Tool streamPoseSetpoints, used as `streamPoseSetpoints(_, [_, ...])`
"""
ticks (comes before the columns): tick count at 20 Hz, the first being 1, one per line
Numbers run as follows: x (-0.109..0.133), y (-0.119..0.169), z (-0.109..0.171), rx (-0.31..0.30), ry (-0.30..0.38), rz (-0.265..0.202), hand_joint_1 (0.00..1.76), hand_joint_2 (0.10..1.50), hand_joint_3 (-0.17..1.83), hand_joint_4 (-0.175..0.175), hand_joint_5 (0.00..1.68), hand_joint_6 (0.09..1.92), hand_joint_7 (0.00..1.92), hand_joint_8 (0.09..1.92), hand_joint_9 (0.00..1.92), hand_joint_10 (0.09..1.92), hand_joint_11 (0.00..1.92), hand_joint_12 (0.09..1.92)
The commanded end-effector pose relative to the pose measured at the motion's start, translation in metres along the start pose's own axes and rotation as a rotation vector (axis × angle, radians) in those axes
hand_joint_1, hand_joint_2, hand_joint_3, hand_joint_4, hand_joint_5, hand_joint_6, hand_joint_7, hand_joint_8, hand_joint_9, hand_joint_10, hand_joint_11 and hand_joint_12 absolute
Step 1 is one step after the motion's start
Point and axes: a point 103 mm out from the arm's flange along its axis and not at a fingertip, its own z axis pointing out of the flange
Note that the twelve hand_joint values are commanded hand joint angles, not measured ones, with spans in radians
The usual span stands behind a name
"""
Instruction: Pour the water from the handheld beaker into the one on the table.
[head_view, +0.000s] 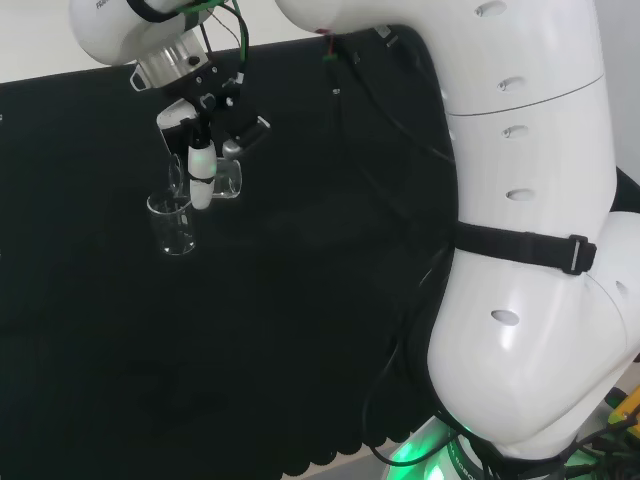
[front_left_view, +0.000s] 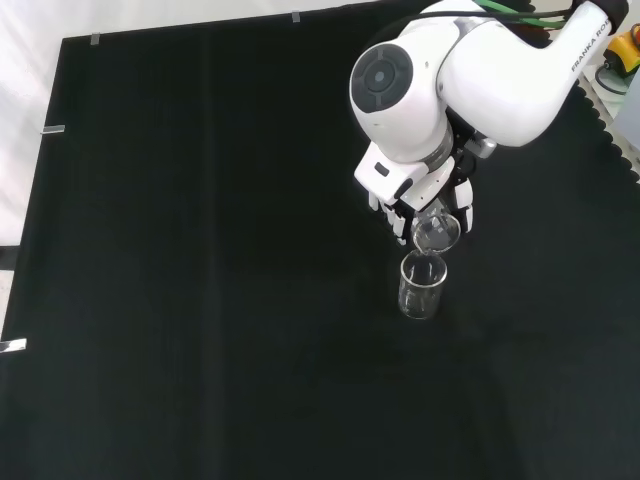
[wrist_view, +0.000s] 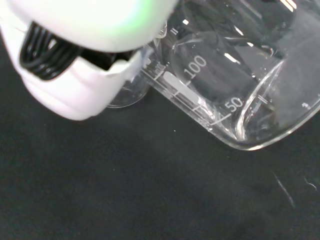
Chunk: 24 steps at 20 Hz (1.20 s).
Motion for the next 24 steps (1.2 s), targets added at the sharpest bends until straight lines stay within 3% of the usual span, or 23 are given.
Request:
streamPoseSetpoints(1, [0.0010, -0.0009, -0.0016, 0.005, -0.013, 0.005, 1.43, 0.66, 0.52, -0.175, 1.40, 0.32, 1.51, 0.21, 1.44, 0.33, 1.09, 0.84])
streamPoseSetpoints(24, [0.0051, -0.0040, -0.0076, 0.017, -0.076, 0.018, 1.43, 0.64, 0.56, -0.175, 1.38, 0.37, 1.47, 0.30, 1.43, 0.38, 1.10, 0.84])
